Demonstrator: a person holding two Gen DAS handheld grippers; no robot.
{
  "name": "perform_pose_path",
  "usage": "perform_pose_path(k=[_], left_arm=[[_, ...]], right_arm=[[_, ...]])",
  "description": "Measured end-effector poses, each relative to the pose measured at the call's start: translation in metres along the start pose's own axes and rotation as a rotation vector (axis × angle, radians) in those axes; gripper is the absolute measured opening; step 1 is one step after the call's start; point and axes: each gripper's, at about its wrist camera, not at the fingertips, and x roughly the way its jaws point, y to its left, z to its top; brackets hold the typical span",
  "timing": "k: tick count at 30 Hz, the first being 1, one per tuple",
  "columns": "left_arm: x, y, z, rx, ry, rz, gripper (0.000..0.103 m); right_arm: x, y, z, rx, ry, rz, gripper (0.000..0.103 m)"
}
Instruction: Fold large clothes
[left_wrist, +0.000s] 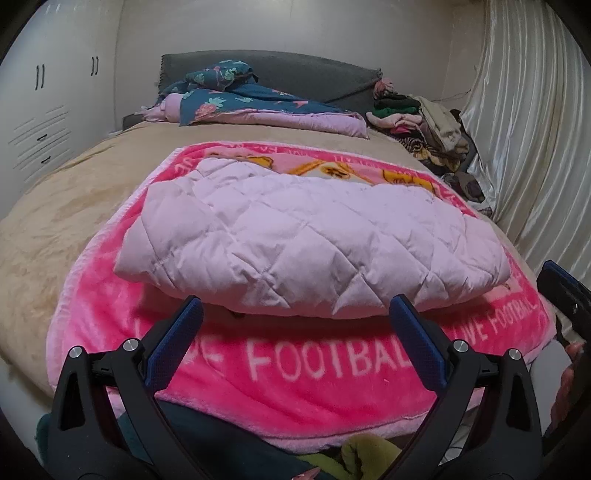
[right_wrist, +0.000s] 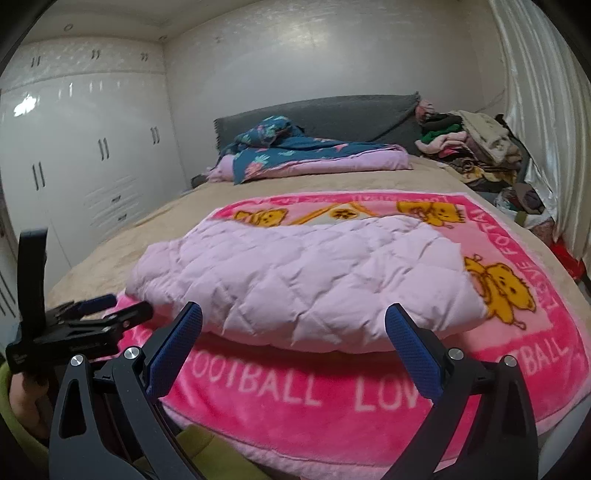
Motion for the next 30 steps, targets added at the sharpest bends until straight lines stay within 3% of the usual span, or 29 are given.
perform_pose_path(k=[10, 30], left_arm=[[0.008, -0.002, -0.006, 0.013, 0.020, 0.019, 0.094], [0.006, 0.002, -0.005, 0.001, 0.016, 0.034, 0.094]], right_arm=[[0.022, 0.006, -0.011, -0.003, 0.060, -0.001, 0.099], [0.021, 0.005, -0.014, 0.005, 0.071, -0.004, 0.099]])
